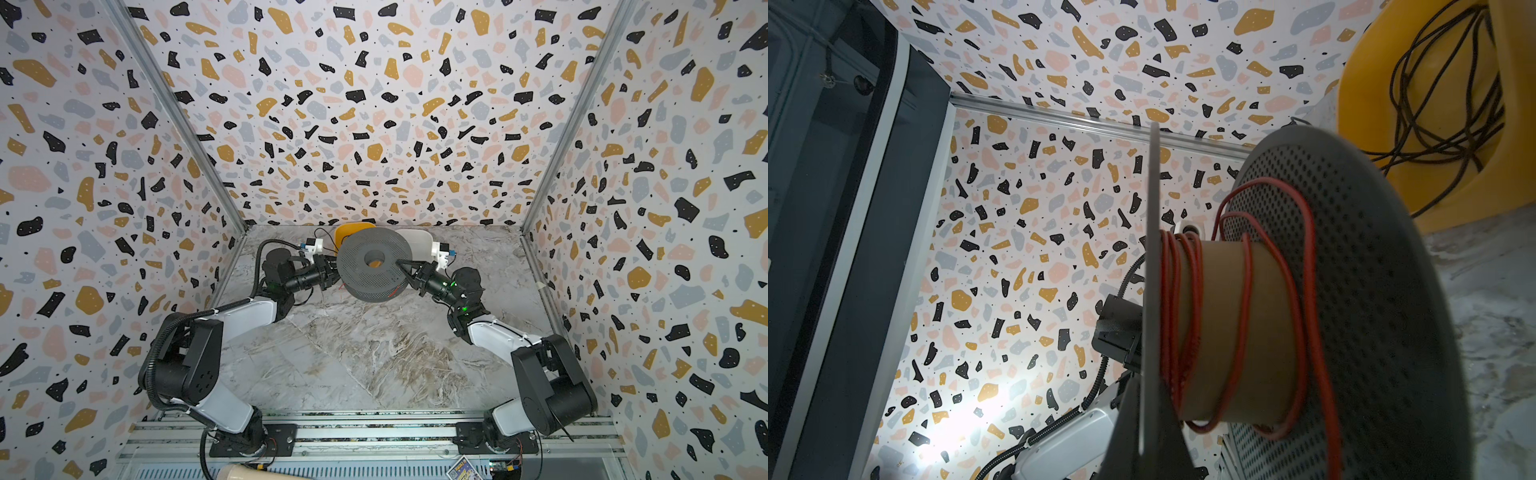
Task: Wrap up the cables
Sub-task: 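Lower the grey spool flat onto the table with both grippers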
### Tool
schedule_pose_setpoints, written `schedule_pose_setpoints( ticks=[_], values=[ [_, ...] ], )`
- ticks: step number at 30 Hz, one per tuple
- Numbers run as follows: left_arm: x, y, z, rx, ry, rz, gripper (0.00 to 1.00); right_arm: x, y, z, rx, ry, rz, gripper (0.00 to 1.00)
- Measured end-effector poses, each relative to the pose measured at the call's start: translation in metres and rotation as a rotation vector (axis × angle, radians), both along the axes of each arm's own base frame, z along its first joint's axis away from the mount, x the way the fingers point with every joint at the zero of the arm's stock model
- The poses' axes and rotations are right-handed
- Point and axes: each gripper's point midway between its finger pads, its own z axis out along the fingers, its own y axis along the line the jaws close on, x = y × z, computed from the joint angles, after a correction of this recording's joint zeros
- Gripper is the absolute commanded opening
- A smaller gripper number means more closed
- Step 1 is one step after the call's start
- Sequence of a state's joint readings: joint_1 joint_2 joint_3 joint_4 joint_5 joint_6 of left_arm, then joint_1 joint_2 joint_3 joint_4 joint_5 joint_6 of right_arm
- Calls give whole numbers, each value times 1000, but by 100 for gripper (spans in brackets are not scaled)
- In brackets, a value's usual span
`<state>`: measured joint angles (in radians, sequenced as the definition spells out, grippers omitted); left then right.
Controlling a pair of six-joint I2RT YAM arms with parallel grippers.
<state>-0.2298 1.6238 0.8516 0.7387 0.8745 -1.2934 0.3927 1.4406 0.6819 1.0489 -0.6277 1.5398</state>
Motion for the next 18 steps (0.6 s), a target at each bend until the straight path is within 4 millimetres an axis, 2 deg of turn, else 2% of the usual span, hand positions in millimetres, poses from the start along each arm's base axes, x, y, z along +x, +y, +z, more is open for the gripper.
schedule_pose_setpoints(
  ticks=[6,13,18],
  values=[
    [-1,0,1,6,-4,-1,31,1,-5,-5,13,19,-15,0],
    [-2,1,-4,27,-8,-5,46,-3,-12,-19,19,47,-26,0],
    [-3,5,-14,71,5,0,58,-8,-19,-33,18,82,-37,0]
  ],
)
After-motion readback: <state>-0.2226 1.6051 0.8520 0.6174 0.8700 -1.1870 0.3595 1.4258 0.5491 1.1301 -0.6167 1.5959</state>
